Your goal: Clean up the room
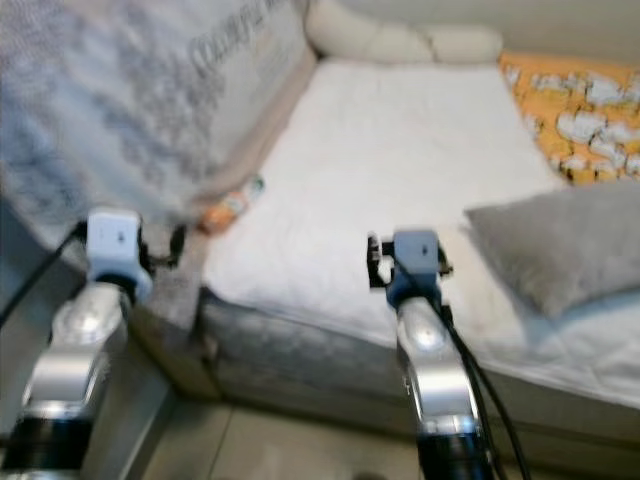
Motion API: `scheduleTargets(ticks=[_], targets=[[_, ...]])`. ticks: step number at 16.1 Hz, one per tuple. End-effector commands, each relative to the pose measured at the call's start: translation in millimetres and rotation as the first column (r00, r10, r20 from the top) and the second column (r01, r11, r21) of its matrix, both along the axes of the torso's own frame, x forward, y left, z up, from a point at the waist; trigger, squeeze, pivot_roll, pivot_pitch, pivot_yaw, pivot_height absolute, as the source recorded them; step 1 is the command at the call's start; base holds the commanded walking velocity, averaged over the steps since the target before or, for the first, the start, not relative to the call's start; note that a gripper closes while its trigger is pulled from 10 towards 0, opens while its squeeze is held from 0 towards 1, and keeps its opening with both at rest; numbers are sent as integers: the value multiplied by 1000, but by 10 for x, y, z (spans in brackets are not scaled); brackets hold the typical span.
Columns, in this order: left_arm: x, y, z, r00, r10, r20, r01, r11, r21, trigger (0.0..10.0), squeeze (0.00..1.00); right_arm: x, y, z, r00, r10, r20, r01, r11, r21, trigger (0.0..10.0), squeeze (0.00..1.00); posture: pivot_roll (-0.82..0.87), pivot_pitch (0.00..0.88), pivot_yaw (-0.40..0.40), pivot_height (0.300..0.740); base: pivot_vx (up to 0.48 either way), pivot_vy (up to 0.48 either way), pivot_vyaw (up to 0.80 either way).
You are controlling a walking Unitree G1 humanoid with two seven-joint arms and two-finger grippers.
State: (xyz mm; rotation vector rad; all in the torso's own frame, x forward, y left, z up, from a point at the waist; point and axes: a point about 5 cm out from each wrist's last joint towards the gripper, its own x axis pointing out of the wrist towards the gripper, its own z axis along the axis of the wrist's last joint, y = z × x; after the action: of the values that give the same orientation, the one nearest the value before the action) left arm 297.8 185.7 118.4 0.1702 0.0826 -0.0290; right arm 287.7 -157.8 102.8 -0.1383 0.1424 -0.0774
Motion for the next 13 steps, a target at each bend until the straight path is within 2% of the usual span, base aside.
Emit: scheduleTargets(ticks=[1, 6, 7, 10, 13], targets=[[20, -19, 42, 1000, -16, 13, 16, 1000, 6, 10000, 0, 20, -19, 41, 1000, -7, 13, 7, 1000, 6, 10000, 0, -44, 0, 28, 740, 368, 0, 0], [25, 17, 36, 1000, -13, 10, 13, 1000, 11, 10000, 0, 21, -4, 44, 1000, 0, 17, 0, 1000, 19, 10000, 0, -43, 0, 29, 740, 364, 0, 0], [25, 31, 35, 1000, -10, 9, 10, 1000, 14, 10000, 0, 24, 15, 37, 1000, 17, 10, -17, 999, 46, 10000, 0, -43, 0, 28, 740, 364, 0, -800], [24, 44, 36, 1000, -7, 9, 7, 1000, 14, 10000, 0, 17, 5, 36, 1000, 0, 11, 0, 1000, 15, 10000, 0, -43, 0, 28, 740, 365, 0, -727], [23, 50, 26, 1000, -9, 6, 9, 1000, 16, 10000, 0, 18, -3, 34, 1000, -1, 12, 1, 1000, 16, 10000, 0, -43, 0, 29, 740, 361, 0, 0]])
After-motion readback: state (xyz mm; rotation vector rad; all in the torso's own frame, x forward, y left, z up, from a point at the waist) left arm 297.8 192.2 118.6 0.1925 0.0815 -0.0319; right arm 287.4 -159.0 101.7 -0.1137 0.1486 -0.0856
